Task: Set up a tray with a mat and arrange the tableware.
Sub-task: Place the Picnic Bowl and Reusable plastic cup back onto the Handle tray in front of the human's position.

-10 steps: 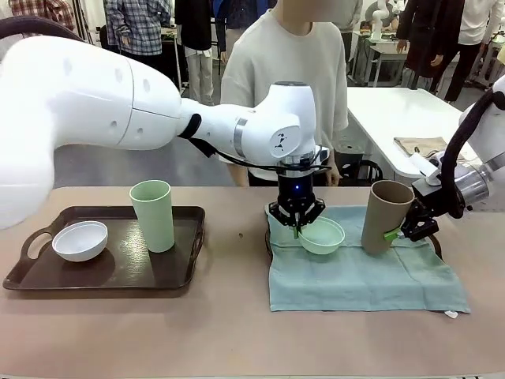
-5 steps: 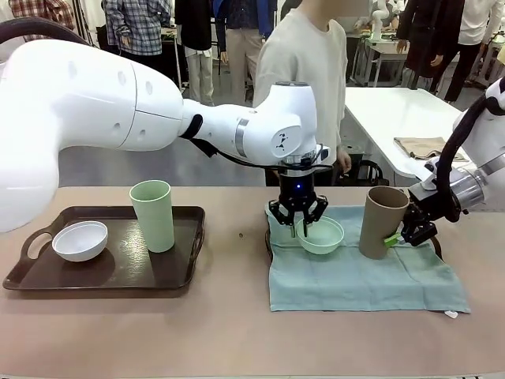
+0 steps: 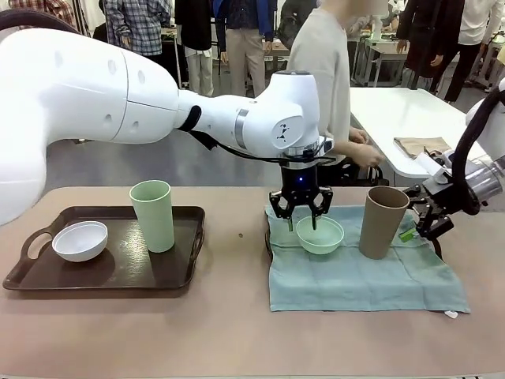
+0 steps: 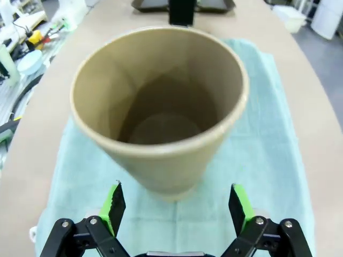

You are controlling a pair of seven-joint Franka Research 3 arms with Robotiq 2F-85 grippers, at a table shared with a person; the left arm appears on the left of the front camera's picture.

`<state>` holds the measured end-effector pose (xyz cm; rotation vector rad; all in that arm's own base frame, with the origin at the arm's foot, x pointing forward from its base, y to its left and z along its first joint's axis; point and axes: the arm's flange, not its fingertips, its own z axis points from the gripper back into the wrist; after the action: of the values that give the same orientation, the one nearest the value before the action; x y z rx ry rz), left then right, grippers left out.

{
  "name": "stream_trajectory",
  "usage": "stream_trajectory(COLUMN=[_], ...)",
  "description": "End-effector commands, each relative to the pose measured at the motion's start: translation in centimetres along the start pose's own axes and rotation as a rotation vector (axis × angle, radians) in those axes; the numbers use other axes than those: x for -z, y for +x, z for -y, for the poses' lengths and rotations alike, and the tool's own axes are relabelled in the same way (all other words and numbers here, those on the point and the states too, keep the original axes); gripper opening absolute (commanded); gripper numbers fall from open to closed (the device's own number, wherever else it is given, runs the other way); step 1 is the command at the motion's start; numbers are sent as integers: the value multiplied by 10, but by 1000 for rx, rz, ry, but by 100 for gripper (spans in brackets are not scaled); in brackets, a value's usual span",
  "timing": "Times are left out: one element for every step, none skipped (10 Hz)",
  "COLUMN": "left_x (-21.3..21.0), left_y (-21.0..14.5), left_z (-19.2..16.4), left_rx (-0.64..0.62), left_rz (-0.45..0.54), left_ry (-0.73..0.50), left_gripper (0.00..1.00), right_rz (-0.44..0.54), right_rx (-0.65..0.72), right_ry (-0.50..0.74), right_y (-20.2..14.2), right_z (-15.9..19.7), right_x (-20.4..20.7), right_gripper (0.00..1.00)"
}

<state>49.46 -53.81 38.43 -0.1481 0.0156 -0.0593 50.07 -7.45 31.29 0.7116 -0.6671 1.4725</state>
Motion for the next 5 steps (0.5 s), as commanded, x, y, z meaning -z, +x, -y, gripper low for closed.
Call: stream_trajectory(left_x=[-13, -24, -38, -56, -75], left_y=[-13, -21, -32, -41, -51], left_z=[-5, -7, -9, -14, -20], left_rx=[66, 90, 125, 157, 174], left_rz=[-5, -2, 22, 56, 90], left_ry=[4, 20, 38, 61, 75], left_gripper=[85, 94, 98, 98, 98], right_rz=[-51, -80, -186, -312, -406], right_rx=[126, 152, 244, 311, 376], right_ry=[-13, -25, -47, -96, -145], right_y=[1, 8, 22, 40, 61], right_z=[-12, -17, -33, -47, -61], right_x=[-11, -16, -27, -38, -44], right_gripper=[100, 100, 100, 100, 100])
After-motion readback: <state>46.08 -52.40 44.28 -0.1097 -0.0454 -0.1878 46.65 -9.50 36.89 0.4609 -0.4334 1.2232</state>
